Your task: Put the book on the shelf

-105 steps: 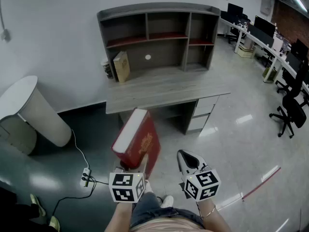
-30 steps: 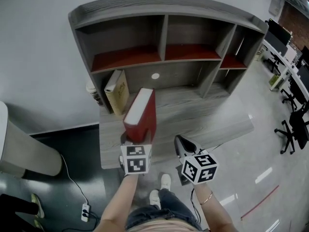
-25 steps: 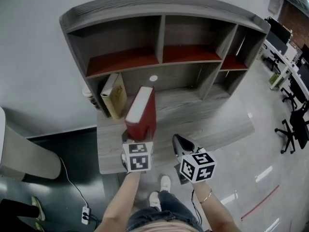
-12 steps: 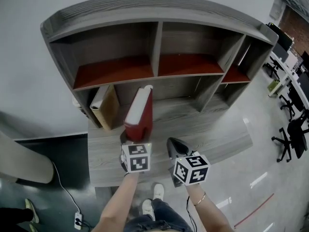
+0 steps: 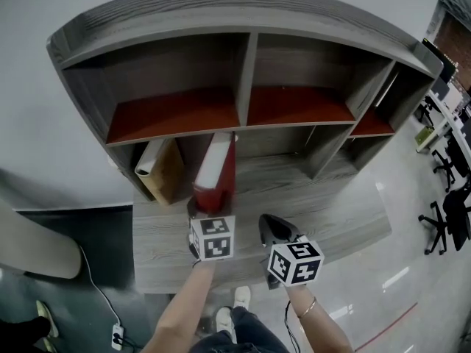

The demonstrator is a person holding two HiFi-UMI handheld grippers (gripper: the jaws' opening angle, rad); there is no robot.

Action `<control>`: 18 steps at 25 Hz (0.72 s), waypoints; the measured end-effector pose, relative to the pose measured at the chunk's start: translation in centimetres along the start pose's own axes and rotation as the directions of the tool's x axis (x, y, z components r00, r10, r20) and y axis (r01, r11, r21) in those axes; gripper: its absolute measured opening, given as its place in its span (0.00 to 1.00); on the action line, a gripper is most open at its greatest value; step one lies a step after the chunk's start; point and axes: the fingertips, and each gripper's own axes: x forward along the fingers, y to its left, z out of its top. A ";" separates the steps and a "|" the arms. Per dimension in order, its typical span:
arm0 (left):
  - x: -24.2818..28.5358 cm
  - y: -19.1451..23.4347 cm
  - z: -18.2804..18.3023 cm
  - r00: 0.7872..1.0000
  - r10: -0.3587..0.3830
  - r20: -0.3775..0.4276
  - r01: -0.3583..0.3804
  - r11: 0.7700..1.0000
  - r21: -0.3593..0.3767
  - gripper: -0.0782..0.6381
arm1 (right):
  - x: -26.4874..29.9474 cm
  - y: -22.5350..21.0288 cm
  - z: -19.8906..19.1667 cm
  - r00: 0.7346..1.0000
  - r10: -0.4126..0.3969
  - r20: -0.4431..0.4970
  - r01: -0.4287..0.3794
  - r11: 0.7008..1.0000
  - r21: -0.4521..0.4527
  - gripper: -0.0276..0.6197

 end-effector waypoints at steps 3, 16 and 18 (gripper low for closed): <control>1.2 0.2 0.4 1.000 -0.007 0.013 0.007 1.000 0.007 0.41 | 0.8 -0.6 0.0 1.000 -0.005 -0.008 0.005 1.000 0.001 0.06; 5.4 0.5 1.6 0.999 -0.017 0.049 0.016 0.999 0.041 0.41 | 3.4 -2.9 0.4 0.999 -0.016 -0.033 0.016 1.000 0.013 0.06; 5.8 0.4 1.9 0.998 -0.019 0.053 0.016 0.999 0.047 0.41 | 3.7 -3.3 0.3 0.999 -0.018 -0.038 0.018 1.000 0.014 0.06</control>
